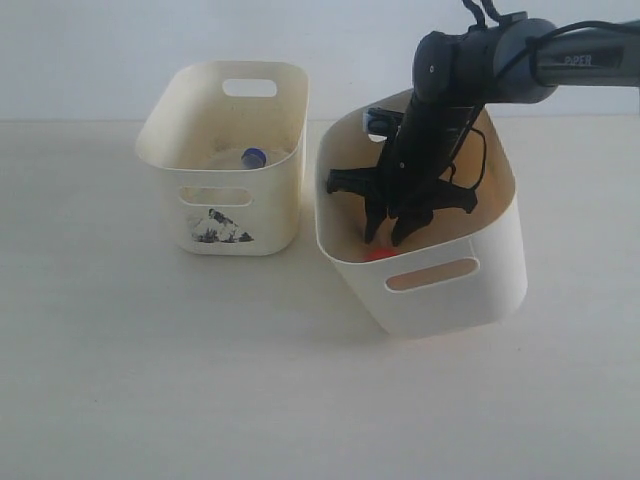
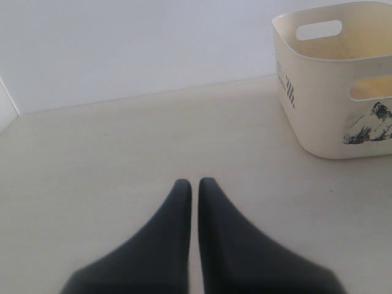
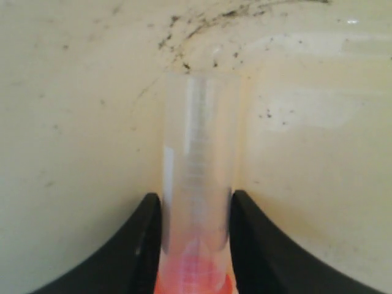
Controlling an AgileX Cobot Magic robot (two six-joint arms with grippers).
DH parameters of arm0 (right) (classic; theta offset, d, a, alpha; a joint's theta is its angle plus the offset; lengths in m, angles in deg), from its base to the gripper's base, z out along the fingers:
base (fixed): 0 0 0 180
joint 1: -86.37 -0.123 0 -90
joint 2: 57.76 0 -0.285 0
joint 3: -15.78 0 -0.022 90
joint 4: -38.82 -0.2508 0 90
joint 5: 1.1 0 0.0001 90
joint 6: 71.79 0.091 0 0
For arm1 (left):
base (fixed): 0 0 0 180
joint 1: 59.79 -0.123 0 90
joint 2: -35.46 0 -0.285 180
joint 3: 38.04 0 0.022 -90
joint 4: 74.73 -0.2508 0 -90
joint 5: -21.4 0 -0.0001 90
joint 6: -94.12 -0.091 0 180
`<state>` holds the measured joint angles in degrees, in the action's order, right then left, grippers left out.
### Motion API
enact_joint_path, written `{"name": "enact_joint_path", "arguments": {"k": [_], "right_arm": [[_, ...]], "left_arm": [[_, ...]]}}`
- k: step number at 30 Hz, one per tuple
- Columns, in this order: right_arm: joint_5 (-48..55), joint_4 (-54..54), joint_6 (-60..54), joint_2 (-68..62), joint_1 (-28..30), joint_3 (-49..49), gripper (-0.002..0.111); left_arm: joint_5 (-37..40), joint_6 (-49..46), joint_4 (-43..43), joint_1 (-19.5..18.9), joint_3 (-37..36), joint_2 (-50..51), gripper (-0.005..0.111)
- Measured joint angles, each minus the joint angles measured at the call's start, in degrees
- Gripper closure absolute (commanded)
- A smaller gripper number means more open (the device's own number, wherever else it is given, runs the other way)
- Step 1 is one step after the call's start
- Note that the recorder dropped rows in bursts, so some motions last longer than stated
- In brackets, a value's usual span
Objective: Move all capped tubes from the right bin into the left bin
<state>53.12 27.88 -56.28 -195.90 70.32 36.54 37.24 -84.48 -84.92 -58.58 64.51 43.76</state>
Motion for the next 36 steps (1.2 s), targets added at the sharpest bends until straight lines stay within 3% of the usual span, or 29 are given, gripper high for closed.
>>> {"name": "enact_joint_path", "arguments": {"k": [11, 22, 36], "right_arm": [[-0.64, 4.59, -0.12, 4.61, 0.85, -1.25, 0.108], [-0.48, 1.26, -1.95, 7.81, 1.61, -1.25, 0.108], [-4.46, 6.01, -2.72, 20.81, 3.21, -1.27, 0.108]], "left_arm": [[0.0, 0.0, 0.0, 0.0, 0.0, 0.0, 0.102], [0.0, 0.0, 0.0, 0.0, 0.0, 0.0, 0.102], [0.0, 0.0, 0.0, 0.0, 0.0, 0.0, 0.102]]}}
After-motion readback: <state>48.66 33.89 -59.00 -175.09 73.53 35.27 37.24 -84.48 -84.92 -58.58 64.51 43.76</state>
